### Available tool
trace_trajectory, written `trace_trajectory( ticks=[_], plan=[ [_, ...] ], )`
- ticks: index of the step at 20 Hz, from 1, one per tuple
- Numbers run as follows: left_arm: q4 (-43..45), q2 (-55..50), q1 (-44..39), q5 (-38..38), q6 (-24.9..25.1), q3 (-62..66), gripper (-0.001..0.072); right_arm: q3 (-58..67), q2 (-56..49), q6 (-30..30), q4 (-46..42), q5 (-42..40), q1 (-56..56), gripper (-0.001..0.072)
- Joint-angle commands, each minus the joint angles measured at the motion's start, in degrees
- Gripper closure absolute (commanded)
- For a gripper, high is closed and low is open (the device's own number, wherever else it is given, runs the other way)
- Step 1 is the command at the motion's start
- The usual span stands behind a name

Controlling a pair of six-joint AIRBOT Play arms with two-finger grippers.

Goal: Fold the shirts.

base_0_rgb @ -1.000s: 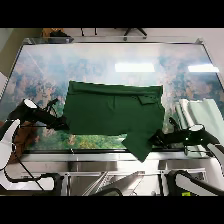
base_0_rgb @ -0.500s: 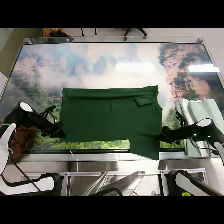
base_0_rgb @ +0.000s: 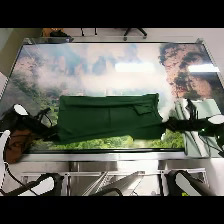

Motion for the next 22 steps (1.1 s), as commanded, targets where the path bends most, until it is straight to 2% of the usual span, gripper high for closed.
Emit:
trace_trajectory(
  ticks=[1,4,9,16,17,18,19,20,21,22],
  plan=[
    [-4.48,-1.68,-0.07,3.41,-0.72,7.74,0.0689,6.45,-6.78,-9.38,11.21,-7.48,3.45,0.0695],
    [-11.23,-7.82,-0.68,8.04,-0.52,15.15,0.0689,12.02,-15.93,-10.82,11.21,-12.50,7.50,0.0695],
    [-11.52,-21.33,-3.21,9.70,-0.57,28.44,0.0689,19.41,-28.59,-12.09,11.21,-18.05,9.44,0.0695],
    [-12.15,-33.18,-4.11,9.97,-0.57,40.33,0.0689,22.14,-34.10,-14.88,11.69,-18.93,9.77,0.0693],
    [-12.50,-33.79,-4.15,10.23,-0.57,41.40,0.0688,22.14,-33.90,-15.32,11.65,-18.93,9.77,0.0683],
    [-12.98,-34.16,-4.37,10.10,-0.57,42.36,0.0686,22.16,-33.70,-15.50,11.65,-18.91,9.75,0.0571],
    [-13.49,-34.42,-4.50,9.16,-0.50,43.45,0.0630,22.38,-33.33,-15.47,11.58,-18.75,9.70,0.0329],
    [-13.68,-34.40,-4.55,8.35,-0.57,44.33,0.0214,22.91,-32.81,-15.47,11.32,-17.75,9.44,0.0252],
    [-13.99,-34.40,-4.66,6.64,-0.83,45.70,0.0035,23.78,-31.95,-15.45,11.10,-16.17,8.57,0.0250],
    [-13.99,-34.38,-4.70,4.94,-0.85,47.12,0.0036,24.74,-31.19,-15.45,11.10,-14.80,7.32,0.0247]
  ],
)
